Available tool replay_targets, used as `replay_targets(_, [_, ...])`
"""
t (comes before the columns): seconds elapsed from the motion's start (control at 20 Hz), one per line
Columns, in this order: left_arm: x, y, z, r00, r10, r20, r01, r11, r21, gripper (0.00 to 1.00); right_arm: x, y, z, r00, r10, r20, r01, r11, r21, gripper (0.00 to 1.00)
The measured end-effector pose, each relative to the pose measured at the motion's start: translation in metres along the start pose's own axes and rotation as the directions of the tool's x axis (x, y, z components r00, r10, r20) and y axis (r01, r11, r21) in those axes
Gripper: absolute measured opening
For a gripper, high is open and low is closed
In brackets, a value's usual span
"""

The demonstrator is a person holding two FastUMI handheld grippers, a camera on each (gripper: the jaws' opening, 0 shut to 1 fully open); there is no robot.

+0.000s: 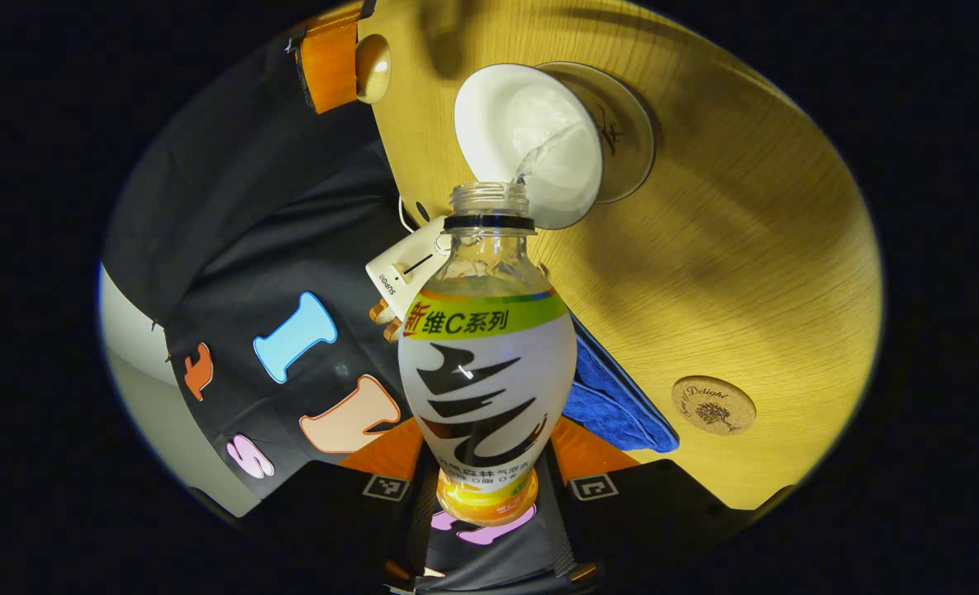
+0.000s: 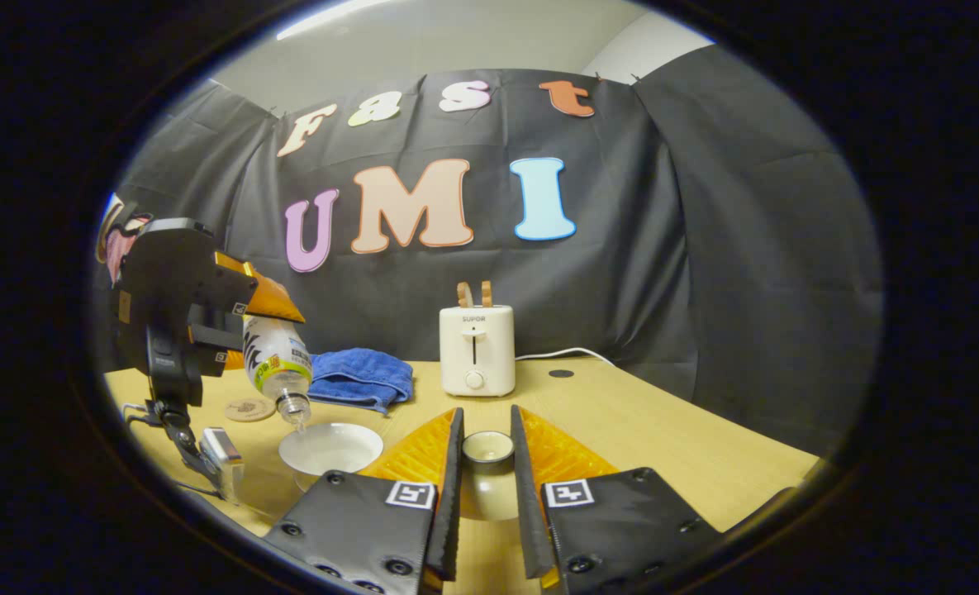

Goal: Open the teacup lid with one hand, grasp the water bottle and pour water into the teacup with the other hand; after pouring, place the water bottle on the coaster and then close the teacup lid.

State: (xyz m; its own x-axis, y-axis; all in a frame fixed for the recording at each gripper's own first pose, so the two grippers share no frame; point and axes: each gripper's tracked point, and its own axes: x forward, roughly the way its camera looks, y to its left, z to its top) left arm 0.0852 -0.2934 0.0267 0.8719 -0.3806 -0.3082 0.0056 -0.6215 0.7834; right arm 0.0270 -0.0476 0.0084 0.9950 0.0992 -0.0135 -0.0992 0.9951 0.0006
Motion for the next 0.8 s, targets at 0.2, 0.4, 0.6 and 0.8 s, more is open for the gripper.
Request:
replay_targets(0.2, [0.002,-0.011,0.002,1.0,-0.014,0.027,0.017,0.995,-0.1,0.53,-0.001,0.0,0.0,1.0,0.003,-0.001,-0.003,1.0,0.0,0.33])
replay_targets(0.4, [0.007,-0.026,0.007,0.997,-0.007,0.08,0.034,0.941,-0.336,0.53,0.002,0.0,0.0,1.0,0.003,0.0,-0.003,1.0,0.0,0.33])
replay_targets(0.6, [0.005,-0.036,-0.002,0.995,0.01,0.096,0.051,0.783,-0.619,0.57,0.003,-0.001,-0.001,1.0,0.003,0.0,-0.003,1.0,0.0,0.33])
replay_targets(0.8, [-0.001,-0.042,-0.021,0.995,0.038,0.095,0.066,0.471,-0.879,0.54,0.005,-0.001,-0.001,1.0,0.003,0.001,-0.003,1.0,0.0,0.33])
